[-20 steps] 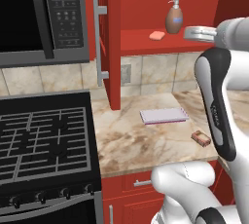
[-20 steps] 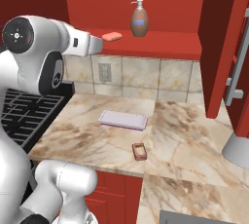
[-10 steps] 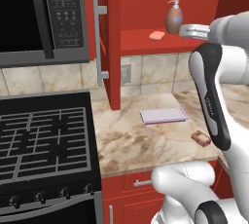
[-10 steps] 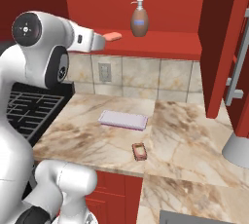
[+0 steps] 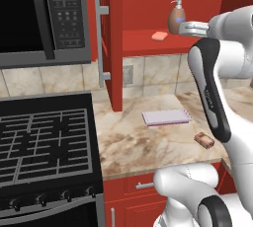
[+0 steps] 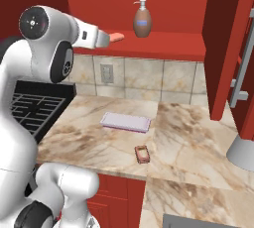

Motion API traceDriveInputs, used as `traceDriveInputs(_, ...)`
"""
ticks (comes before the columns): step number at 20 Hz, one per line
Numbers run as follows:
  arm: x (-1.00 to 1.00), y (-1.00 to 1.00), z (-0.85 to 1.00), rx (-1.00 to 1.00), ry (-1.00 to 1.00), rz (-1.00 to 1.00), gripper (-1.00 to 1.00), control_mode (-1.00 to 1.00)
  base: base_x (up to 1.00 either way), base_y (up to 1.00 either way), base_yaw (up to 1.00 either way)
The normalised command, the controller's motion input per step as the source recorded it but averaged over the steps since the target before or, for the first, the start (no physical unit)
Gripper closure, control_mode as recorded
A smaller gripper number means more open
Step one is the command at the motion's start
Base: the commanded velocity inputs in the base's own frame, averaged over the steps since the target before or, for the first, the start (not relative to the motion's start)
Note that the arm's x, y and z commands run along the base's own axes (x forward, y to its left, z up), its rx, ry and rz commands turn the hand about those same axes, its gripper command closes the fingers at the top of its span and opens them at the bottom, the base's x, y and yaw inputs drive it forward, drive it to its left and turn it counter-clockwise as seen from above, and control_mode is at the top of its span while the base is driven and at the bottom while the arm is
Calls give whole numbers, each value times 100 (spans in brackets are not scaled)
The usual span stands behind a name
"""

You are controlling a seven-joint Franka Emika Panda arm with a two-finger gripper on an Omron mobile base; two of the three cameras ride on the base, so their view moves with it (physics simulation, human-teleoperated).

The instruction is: Pick the bar soap and bar soap from the cabinet and place them on the counter.

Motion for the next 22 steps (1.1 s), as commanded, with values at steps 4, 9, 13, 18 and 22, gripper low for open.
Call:
traceDriveInputs(4, 24, 3, -9, 0, 0, 0, -100, -100, 0, 0, 0)
traceDriveInputs(9, 24, 8, -11, 0, 0, 0, -100, -100, 0, 0, 0)
traceDriveInputs(13, 23, 6, -1, 0, 0, 0, -100, -100, 0, 0, 0)
traceDriveInputs(18, 21, 1, 0, 0, 1, 0, -100, -100, 0, 0, 0)
traceDriveInputs(22, 13, 0, 0, 0, 4, 0, -100, -100, 0, 0, 0)
